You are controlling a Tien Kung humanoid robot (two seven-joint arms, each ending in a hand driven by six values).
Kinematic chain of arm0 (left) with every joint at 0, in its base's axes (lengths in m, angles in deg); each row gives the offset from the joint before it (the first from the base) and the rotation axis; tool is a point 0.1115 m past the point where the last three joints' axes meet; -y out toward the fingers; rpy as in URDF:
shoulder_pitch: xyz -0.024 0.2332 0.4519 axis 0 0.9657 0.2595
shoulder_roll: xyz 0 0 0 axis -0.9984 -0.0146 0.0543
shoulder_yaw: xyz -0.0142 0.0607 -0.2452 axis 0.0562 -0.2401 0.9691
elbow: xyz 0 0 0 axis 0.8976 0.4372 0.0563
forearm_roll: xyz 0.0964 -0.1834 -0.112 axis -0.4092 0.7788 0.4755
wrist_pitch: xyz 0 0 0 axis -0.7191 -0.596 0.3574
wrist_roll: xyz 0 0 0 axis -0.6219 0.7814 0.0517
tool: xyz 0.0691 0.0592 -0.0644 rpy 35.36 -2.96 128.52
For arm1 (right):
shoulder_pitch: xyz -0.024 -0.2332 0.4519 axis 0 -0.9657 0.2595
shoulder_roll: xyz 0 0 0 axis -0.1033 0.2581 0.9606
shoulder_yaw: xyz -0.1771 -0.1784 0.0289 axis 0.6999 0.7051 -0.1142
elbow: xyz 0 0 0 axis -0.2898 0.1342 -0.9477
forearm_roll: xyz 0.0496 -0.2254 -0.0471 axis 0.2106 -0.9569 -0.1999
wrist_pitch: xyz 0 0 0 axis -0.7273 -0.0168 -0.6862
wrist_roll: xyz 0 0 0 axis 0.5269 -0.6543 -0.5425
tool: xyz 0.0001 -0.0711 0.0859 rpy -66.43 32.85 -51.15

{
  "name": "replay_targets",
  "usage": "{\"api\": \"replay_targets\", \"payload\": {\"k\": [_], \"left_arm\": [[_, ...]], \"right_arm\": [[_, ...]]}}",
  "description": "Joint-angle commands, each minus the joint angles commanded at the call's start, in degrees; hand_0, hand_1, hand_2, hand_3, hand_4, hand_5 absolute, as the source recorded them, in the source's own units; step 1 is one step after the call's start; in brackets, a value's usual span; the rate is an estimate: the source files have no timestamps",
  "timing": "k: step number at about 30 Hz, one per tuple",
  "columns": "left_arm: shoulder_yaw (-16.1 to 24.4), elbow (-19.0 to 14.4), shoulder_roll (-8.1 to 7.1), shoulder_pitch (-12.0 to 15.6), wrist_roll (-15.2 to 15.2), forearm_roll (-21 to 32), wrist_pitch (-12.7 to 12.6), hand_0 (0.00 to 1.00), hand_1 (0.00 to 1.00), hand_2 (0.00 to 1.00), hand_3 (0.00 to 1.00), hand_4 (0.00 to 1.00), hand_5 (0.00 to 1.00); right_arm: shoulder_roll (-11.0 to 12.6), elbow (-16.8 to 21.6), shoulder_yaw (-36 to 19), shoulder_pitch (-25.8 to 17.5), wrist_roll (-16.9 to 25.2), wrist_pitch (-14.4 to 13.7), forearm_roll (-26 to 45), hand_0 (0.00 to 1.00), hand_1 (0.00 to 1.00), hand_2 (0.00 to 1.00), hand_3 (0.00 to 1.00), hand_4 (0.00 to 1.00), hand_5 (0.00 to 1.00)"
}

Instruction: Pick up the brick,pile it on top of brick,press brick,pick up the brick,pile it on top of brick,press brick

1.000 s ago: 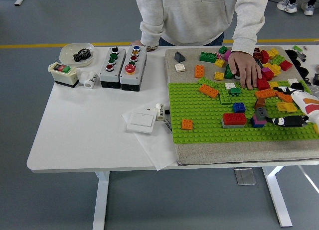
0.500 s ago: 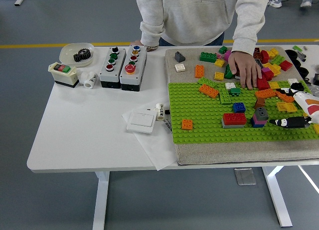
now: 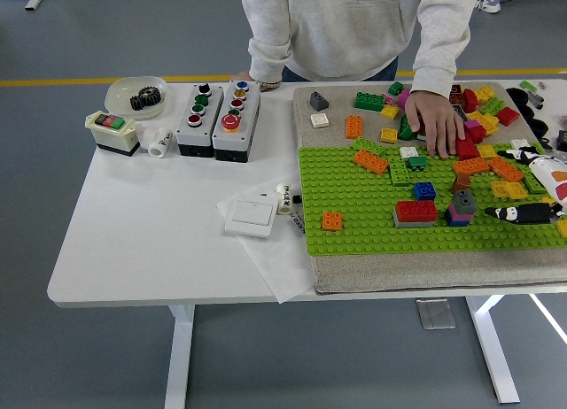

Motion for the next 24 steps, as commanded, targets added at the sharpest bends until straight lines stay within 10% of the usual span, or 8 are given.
{"api": "replay_targets", "payload": {"k": [5,6,11,12,24], "left_arm": [[0.19,-0.03,-0.04,0.2,0.18,-0.53,0.09,0.764,0.8,0.789,0.676,0.768,0.642],[0.25,-0.03,-0.05,0.24,0.21,-0.65,0.11,0.764,0.798,0.789,0.676,0.769,0.642],[0.61,0.0,-0.05,0.42,0.28,-1.12,0.12,0.764,0.798,0.789,0.676,0.769,0.642],[0.81,0.03,-0.02,0.46,0.28,-1.25,0.08,0.763,0.801,0.789,0.678,0.769,0.642],[1.5,0.03,-0.08,0.63,0.45,-2.41,0.18,0.764,0.8,0.789,0.679,0.769,0.642]], "right_arm": [[1.11,6.58,-3.06,-2.74,-2.58,2.53,0.55,0.866,0.839,0.862,0.89,0.998,0.326],[1.44,7.78,-3.28,-3.24,-3.05,2.12,0.68,0.777,0.775,0.805,0.82,0.75,0.215],[2.84,13.37,-3.95,-5.04,-4.17,-0.02,1.93,0.777,0.775,0.805,0.82,0.75,0.215],[3.28,14.84,-3.9,-5.34,-4.11,-0.06,2.4,0.692,0.707,0.722,0.593,0.466,0.173],[5.77,24.34,-0.14,-5.41,-5.28,3.25,1.02,0.682,0.667,0.685,0.567,0.434,0.192]]}}
